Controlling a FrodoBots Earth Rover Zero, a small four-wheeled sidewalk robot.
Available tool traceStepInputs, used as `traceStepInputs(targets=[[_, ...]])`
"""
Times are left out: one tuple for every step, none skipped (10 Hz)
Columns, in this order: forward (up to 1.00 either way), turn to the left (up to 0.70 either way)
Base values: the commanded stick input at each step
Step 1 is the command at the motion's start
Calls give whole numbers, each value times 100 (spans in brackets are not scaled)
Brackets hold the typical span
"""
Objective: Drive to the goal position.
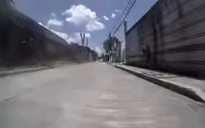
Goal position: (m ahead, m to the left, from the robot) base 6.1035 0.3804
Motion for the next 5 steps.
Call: traceStepInputs(targets=[[85,0],[85,0],[85,0],[85,0],[85,0]])
